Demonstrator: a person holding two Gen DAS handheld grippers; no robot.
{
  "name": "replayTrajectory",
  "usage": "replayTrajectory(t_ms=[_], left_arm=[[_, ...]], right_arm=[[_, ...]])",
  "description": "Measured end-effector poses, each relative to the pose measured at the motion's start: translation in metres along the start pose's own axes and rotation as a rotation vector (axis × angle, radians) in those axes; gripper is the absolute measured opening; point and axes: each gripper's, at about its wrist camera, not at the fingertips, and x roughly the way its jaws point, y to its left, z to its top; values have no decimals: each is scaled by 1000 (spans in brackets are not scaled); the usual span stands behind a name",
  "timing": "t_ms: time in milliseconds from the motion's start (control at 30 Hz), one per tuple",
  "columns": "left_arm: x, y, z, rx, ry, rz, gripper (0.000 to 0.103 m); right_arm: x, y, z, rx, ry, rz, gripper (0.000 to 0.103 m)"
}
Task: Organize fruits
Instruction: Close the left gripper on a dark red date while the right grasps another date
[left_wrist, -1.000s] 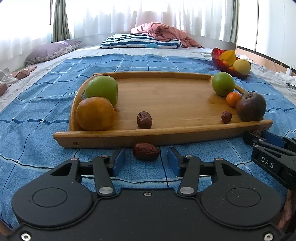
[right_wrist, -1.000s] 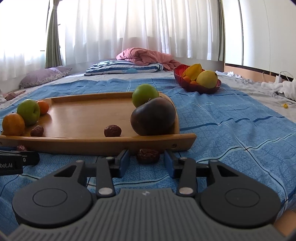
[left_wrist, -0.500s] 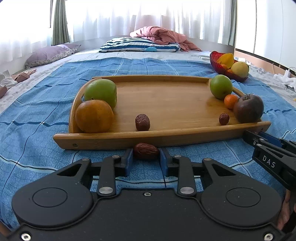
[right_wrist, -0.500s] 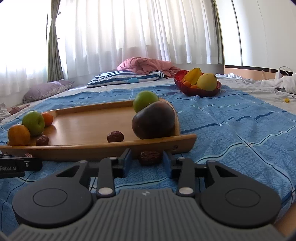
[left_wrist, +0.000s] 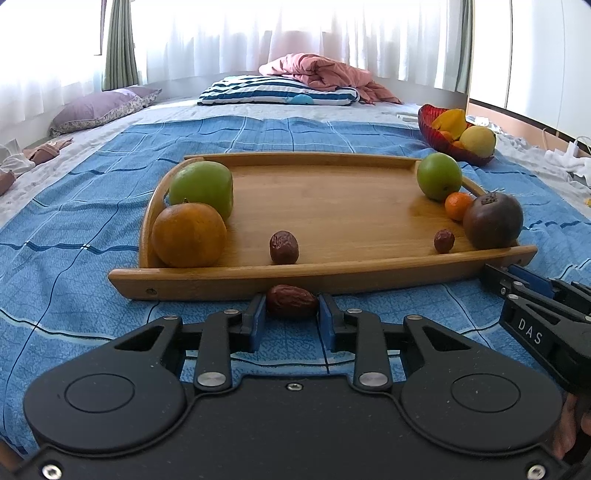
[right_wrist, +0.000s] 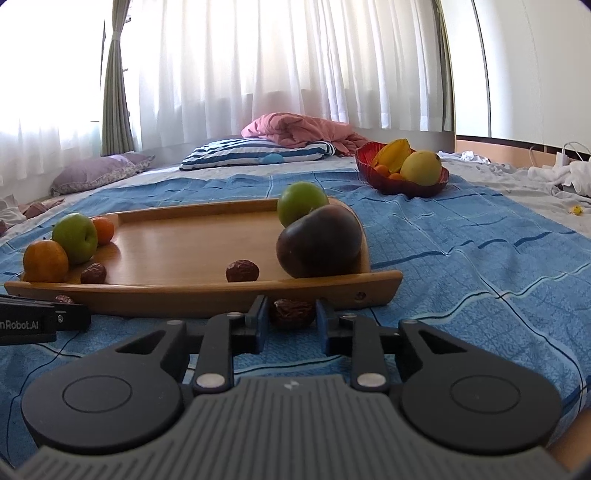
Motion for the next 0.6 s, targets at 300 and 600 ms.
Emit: replayTrajectory(t_ms=[300, 600], left_arm=[[-6, 2, 6, -17, -4, -8, 29], [-14, -1, 18, -4, -47, -15, 29]], right_arm=[[-6, 10, 9, -20, -21, 11, 32], [-11, 15, 20, -33, -43, 27, 32]])
